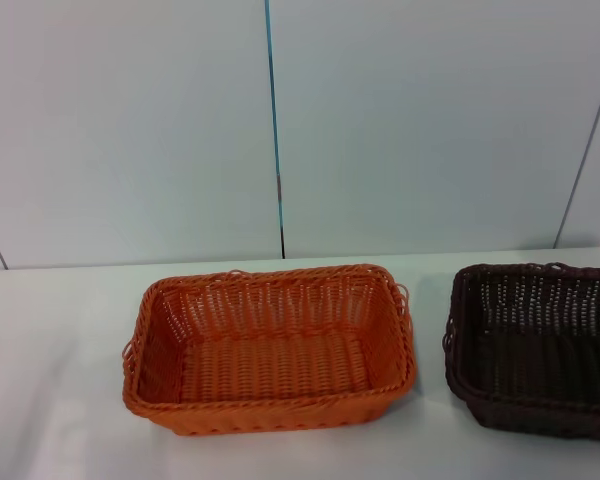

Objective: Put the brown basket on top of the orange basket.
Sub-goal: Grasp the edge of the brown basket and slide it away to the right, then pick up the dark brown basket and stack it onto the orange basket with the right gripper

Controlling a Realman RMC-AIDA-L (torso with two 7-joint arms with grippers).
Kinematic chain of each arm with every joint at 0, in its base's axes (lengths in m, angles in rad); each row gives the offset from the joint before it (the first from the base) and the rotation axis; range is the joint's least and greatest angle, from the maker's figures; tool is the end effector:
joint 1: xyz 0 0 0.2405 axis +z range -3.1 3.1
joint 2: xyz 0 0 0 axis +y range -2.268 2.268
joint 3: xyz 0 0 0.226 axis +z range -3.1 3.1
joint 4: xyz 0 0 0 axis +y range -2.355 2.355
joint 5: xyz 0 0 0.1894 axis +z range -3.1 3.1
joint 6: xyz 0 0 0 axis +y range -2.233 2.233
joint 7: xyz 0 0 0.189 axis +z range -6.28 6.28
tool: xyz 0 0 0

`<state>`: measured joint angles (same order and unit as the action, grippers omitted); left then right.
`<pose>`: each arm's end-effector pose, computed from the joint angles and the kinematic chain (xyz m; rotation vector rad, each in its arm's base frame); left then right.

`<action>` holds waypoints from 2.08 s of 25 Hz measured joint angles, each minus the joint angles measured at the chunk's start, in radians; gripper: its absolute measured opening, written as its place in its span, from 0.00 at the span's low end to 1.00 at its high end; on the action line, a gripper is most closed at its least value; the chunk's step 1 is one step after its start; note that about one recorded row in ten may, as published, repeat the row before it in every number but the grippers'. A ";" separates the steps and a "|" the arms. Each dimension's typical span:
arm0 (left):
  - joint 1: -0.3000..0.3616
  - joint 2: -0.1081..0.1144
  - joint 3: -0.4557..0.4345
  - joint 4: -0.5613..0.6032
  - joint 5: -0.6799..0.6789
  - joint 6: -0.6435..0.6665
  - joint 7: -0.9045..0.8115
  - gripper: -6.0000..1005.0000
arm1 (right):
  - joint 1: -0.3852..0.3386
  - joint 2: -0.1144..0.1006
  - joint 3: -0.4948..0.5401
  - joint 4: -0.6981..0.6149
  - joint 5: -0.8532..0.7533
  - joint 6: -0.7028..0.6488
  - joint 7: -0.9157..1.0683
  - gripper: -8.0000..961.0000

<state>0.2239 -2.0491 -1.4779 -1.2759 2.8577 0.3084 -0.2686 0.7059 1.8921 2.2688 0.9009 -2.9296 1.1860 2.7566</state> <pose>-0.3168 0.3068 0.0951 -1.3131 -0.9344 -0.6235 0.3212 0.4033 0.1085 1.6147 2.0398 1.2377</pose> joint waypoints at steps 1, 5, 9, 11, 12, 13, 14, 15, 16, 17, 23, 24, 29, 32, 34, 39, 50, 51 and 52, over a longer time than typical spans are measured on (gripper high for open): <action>0.005 -0.003 0.002 0.001 0.000 0.003 0.000 0.90 | 0.001 -0.003 0.008 0.011 0.000 0.021 0.003 0.20; 0.009 -0.006 0.005 0.002 0.000 0.006 0.006 0.90 | -0.002 -0.017 0.040 0.084 -0.001 0.111 0.018 0.19; 0.009 -0.013 0.007 0.009 0.000 0.006 0.017 0.90 | -0.008 -0.031 0.072 0.156 -0.001 0.178 0.020 0.18; 0.009 -0.019 0.007 0.010 0.000 0.006 0.024 0.90 | -0.009 -0.035 0.100 0.178 0.000 0.192 0.020 0.18; 0.009 -0.024 0.006 0.012 0.000 0.007 0.028 0.90 | -0.009 -0.037 0.117 0.187 0.001 0.195 0.019 0.18; 0.009 -0.029 0.006 0.013 0.000 0.007 0.032 0.90 | -0.009 -0.036 0.135 0.194 0.004 0.197 0.018 0.17; 0.009 -0.033 0.004 0.014 0.000 0.007 0.038 0.90 | -0.009 -0.036 0.147 0.199 0.006 0.197 0.015 0.17; 0.009 -0.037 0.003 0.015 0.000 0.007 0.044 0.90 | -0.009 -0.035 0.158 0.202 0.008 0.198 0.013 0.17; 0.009 -0.039 0.003 0.016 0.000 0.007 0.048 0.90 | -0.009 -0.034 0.164 0.203 0.009 0.198 0.012 0.16; 0.009 -0.041 0.003 0.017 0.000 0.007 0.049 0.90 | -0.009 -0.034 0.168 0.204 0.012 0.198 0.012 0.16; 0.009 -0.043 0.001 0.020 0.000 0.008 0.051 0.90 | -0.035 -0.037 0.215 0.204 0.159 0.196 0.000 0.15; 0.009 -0.043 0.000 0.020 0.000 0.008 0.051 0.90 | -0.041 -0.039 0.220 0.200 0.189 0.196 -0.005 0.15; 0.006 -0.043 -0.002 0.020 0.000 0.008 0.051 0.90 | -0.069 -0.043 0.234 0.184 0.324 0.196 -0.028 0.15; 0.005 -0.042 -0.002 0.017 0.000 0.004 0.051 0.90 | -0.082 -0.040 0.236 0.189 0.357 0.190 -0.030 0.15; 0.007 -0.040 -0.002 0.012 0.000 0.001 0.051 0.90 | -0.086 -0.039 0.245 0.193 0.363 0.190 -0.030 0.15; 0.016 -0.039 -0.005 0.009 0.000 0.001 0.051 0.90 | -0.096 -0.044 0.278 0.202 0.407 0.200 -0.031 0.15; 0.012 -0.039 -0.014 0.015 0.000 -0.016 0.062 0.90 | -0.075 -0.010 0.276 0.209 0.465 0.180 -0.018 0.15; 0.010 -0.039 -0.014 0.013 0.000 -0.023 0.072 0.90 | -0.066 -0.002 0.268 0.205 0.464 0.165 -0.015 0.15; 0.008 -0.039 -0.014 0.010 0.000 -0.032 0.083 0.90 | -0.056 0.005 0.259 0.201 0.464 0.148 -0.012 0.15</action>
<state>0.2322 -2.0877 -1.4919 -1.2662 2.8578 0.2763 -0.1851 0.6503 1.8974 2.5274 1.1017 -2.4660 1.3341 2.7446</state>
